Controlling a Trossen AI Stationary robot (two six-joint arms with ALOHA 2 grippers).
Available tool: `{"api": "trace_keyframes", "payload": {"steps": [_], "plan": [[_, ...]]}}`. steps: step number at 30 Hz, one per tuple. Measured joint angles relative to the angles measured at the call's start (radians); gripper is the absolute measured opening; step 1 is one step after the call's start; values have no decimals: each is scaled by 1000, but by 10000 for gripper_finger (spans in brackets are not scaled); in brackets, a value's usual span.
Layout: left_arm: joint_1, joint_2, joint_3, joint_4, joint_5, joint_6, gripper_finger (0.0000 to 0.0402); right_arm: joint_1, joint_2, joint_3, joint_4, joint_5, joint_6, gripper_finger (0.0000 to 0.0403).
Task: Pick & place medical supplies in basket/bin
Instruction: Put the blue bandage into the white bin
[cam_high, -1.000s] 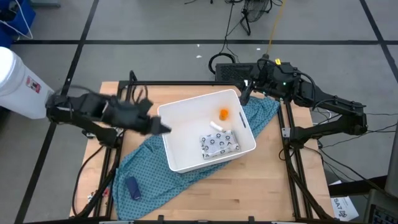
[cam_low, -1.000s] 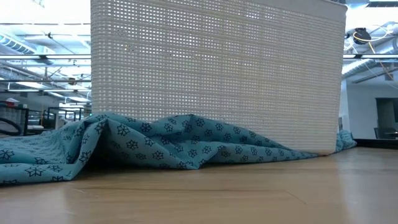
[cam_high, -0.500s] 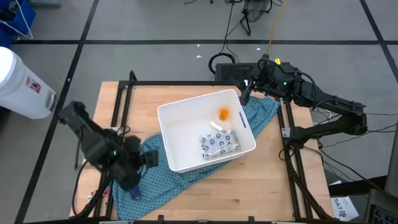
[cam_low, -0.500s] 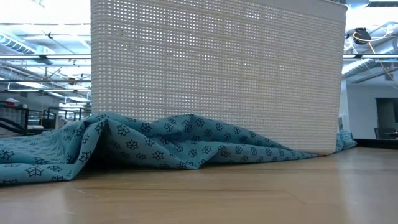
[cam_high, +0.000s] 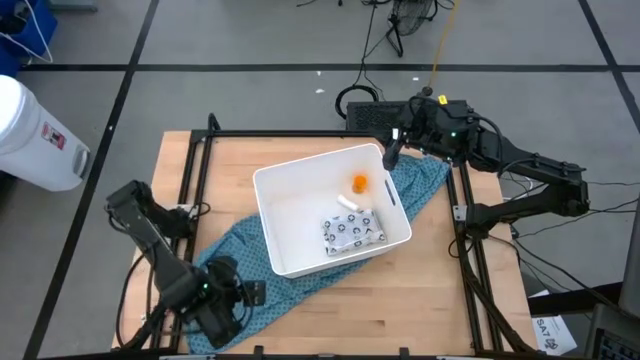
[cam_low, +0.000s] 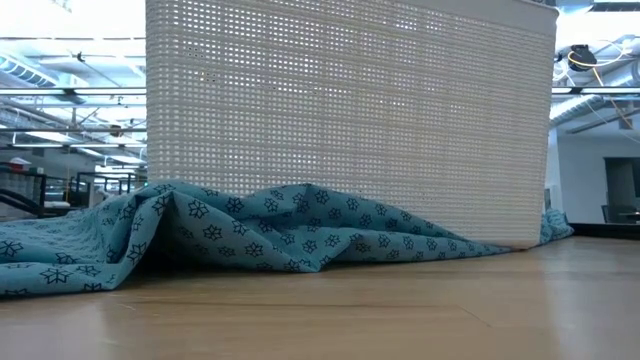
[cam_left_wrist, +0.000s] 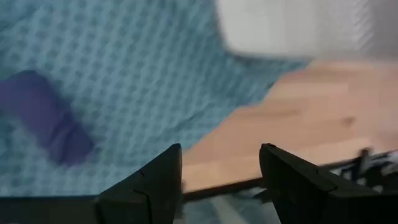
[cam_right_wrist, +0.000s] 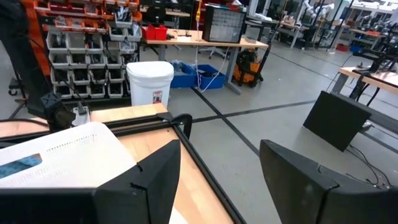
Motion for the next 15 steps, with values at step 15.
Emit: {"api": "trace_keyframes", "payload": {"steps": [15], "plan": [[-145,114,-1,12,167,-32,218,0,1,0,1,0,0,210]]}}
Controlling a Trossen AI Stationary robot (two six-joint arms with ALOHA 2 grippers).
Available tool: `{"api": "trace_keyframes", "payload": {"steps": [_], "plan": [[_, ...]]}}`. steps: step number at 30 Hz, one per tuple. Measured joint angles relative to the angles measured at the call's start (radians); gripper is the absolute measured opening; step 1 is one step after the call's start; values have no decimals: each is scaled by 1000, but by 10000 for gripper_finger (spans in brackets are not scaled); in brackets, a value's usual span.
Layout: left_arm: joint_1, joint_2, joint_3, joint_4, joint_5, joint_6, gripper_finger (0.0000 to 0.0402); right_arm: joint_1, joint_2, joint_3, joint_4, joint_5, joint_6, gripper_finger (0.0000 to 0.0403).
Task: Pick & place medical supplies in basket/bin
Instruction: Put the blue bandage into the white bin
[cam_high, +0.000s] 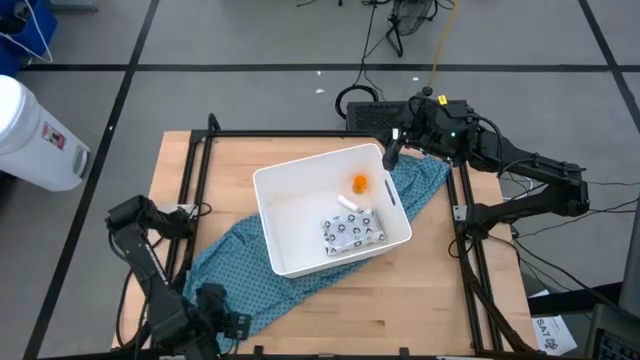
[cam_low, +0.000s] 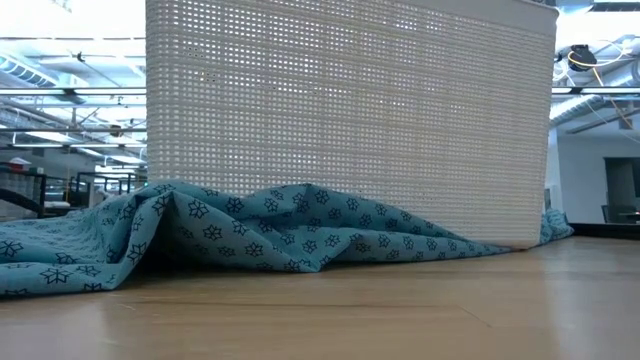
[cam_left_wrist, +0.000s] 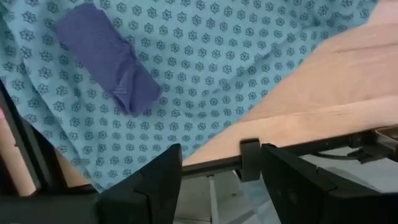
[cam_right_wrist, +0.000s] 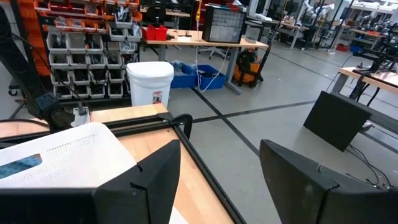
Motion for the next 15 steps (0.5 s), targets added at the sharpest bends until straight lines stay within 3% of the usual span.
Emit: {"api": "trace_keyframes", "payload": {"steps": [12,15], "plan": [[-61,52,-5,-14,80,-10,218,0,28,0,8,0,74,210],[-50,88,-21,-77,160,-5,218,0,36,0,8,1,112,210]]}}
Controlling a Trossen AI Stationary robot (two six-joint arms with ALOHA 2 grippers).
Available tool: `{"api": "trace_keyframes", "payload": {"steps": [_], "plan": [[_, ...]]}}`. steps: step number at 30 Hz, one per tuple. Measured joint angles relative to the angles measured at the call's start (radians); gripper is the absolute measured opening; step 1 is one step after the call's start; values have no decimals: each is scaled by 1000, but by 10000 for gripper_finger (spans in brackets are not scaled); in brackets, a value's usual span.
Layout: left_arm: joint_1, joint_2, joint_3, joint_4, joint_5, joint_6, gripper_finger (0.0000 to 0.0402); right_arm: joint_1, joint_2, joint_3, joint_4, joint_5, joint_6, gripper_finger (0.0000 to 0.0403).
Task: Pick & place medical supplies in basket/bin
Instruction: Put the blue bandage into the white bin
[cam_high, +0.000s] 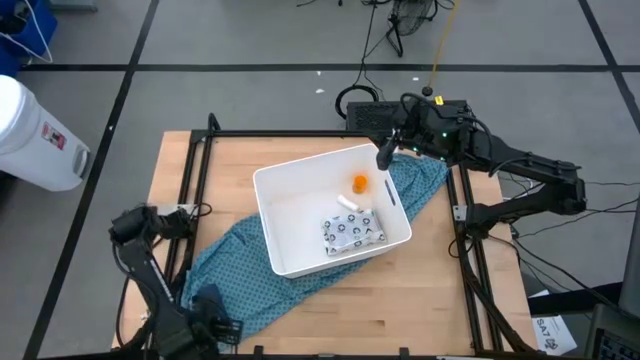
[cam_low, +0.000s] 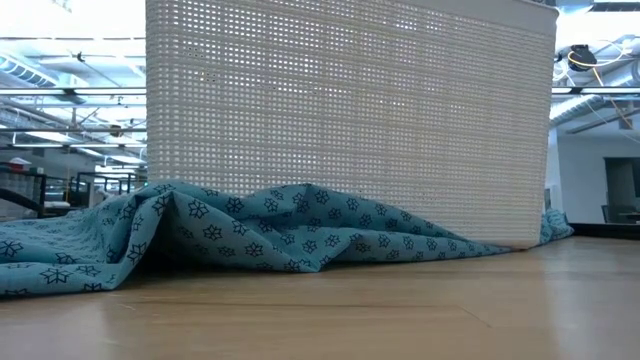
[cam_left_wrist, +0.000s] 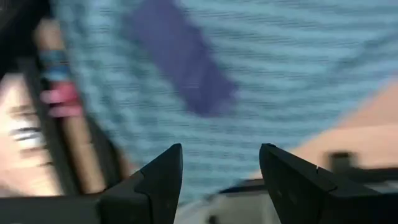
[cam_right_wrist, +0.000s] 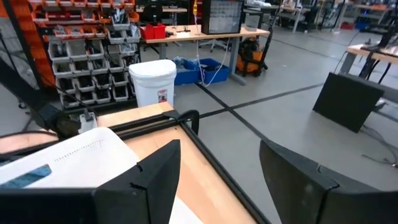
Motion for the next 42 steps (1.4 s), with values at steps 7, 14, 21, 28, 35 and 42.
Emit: {"api": "trace_keyframes", "payload": {"steps": [7,14,21,28,35,42], "plan": [[-3,1,2,-31,12,-68,218,0,4,0,24,1,27,210],[17,7,-55,73,23,-161,218,0,7,0,115,2,47,210],[98,7,-91,113,-55,-168,218,0,8,0,119,2,47,210],[108,-1,-217,174,-14,-198,218,0,8,0,115,0,47,210],[121,-10,-323,351,-36,-213,218,0,8,0,112,-1,54,210],[113,-12,-355,364,-23,-206,218,0,8,0,111,-30,80,210]]}}
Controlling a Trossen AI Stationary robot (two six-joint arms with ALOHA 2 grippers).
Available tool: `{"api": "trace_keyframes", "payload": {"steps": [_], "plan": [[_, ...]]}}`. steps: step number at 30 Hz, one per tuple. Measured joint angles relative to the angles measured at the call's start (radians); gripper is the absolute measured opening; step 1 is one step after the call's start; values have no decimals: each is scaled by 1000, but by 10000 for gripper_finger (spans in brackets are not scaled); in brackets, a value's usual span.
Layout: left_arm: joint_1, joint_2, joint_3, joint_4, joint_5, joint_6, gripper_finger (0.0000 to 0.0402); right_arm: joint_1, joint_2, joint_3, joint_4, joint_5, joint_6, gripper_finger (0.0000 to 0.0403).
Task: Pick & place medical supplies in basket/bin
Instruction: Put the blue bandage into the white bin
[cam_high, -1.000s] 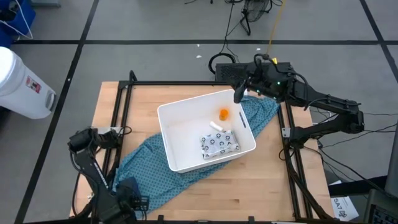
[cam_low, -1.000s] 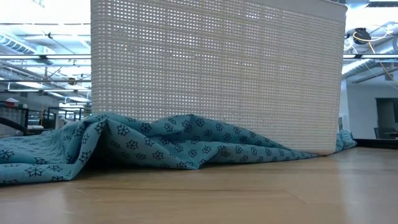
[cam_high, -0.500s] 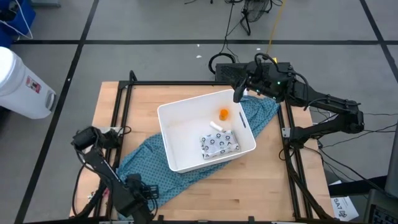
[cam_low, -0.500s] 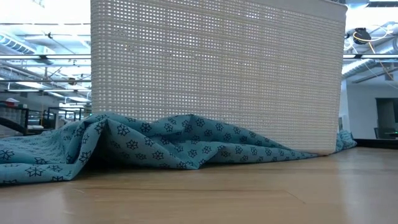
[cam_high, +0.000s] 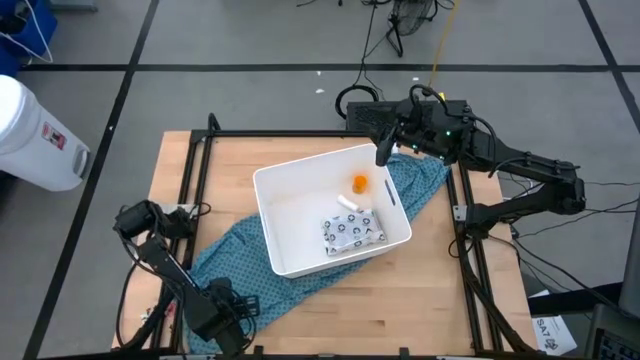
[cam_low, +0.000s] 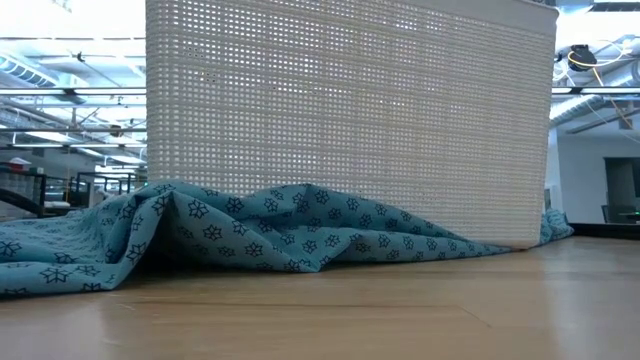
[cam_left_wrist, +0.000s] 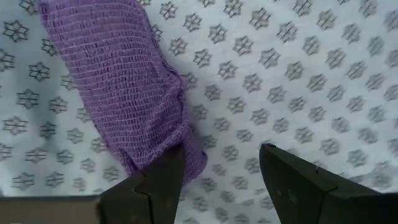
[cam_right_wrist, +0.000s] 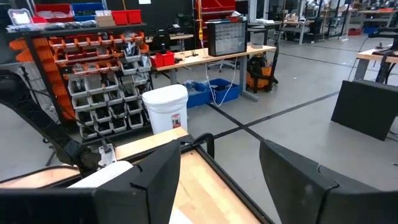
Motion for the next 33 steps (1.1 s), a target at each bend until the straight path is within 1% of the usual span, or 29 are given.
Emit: {"api": "trace_keyframes", "payload": {"steps": [3,6,9,13,14,15,19,23,24,25,27,30,31,33], "plan": [[-11,0,-1,-3,13,11,216,0,0,0,0,-1,6,210],[-20,-2,-2,-5,-2,30,192,0,0,0,1,0,11,210],[-19,-7,-4,-1,2,35,138,0,0,0,1,2,11,210],[-11,-16,-6,-5,-13,58,36,0,5,0,2,2,11,210],[-10,-21,-8,-8,-24,67,19,0,6,0,0,2,11,210],[-6,-27,-8,-7,-35,71,12,0,7,0,1,2,11,210],[5,-68,-9,-25,-90,82,7,0,17,0,3,2,16,210],[24,-156,-7,-57,-247,117,4,0,16,0,6,-23,36,210],[30,-178,-5,-73,-264,117,3,0,16,0,6,-23,37,210],[37,-193,-5,-88,-262,106,3,0,16,0,6,-23,37,210],[45,-217,-6,-108,-225,85,8,0,16,0,3,-23,37,210],[38,-240,-4,-113,-227,86,22,2,16,0,2,-23,37,210],[33,-238,-4,-113,-210,86,25,2,16,0,2,-23,37,210],[16,-233,-6,-109,-122,66,31,3,16,0,-2,-24,37,210]]}}
